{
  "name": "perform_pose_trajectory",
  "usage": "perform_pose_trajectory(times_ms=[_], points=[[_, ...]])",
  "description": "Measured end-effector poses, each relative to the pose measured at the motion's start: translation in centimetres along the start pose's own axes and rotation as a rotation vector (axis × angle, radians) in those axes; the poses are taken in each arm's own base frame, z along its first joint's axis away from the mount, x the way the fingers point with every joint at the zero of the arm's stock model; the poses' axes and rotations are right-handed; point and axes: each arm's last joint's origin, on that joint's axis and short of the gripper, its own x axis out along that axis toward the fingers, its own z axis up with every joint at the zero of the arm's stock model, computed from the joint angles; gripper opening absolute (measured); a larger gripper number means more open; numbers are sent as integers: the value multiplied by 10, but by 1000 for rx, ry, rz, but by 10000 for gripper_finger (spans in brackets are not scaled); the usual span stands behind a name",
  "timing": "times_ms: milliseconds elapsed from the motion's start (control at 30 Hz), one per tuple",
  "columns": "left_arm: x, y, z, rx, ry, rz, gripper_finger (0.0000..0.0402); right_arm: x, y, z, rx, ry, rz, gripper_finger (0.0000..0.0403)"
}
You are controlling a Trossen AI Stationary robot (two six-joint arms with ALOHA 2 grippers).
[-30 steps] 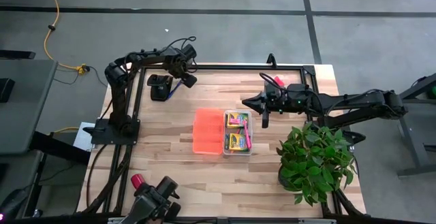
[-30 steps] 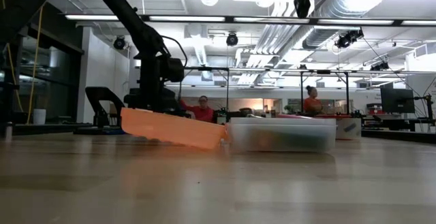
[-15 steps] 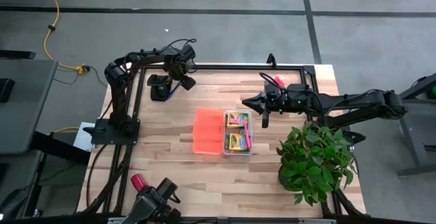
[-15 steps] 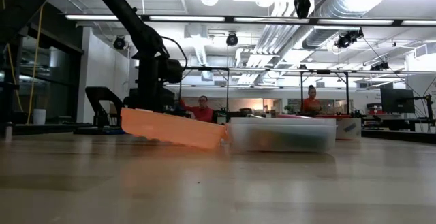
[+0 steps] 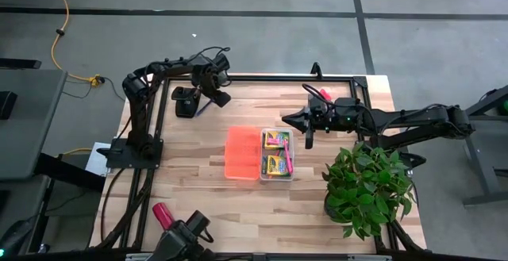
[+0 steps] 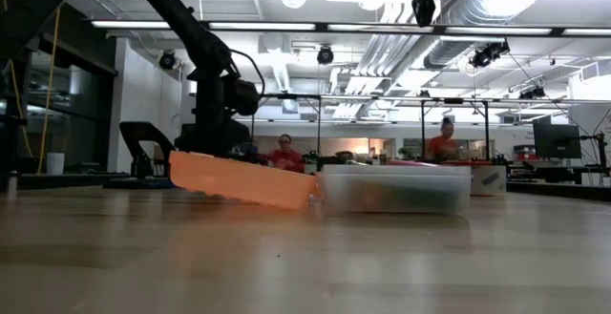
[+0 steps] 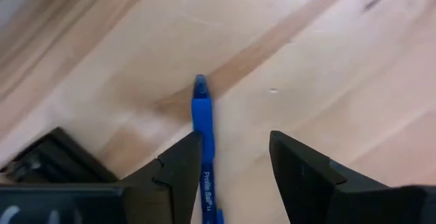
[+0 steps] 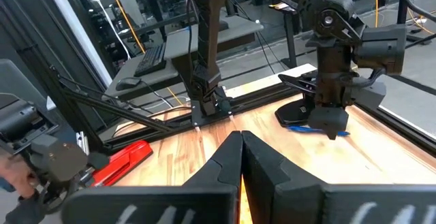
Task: Pack school essentials
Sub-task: Put the blue pen in the supply box
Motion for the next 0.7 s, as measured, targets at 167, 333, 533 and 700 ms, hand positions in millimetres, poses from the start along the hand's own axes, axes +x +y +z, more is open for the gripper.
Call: perform_pose_trajectory(times_ms=[167,333,533,700], points=[[0,-8,2,36,-20,7,161,0,0,0,1,0,0,0],[1,-9,2,63,-30,95,161,0,0,0,1,0,0,0],[0,-10,2,66,-34,107,161,0,0,0,0,0,0,0],[-9,-10,3,100,-57,106,161,0,0,0,-2,0,0,0]])
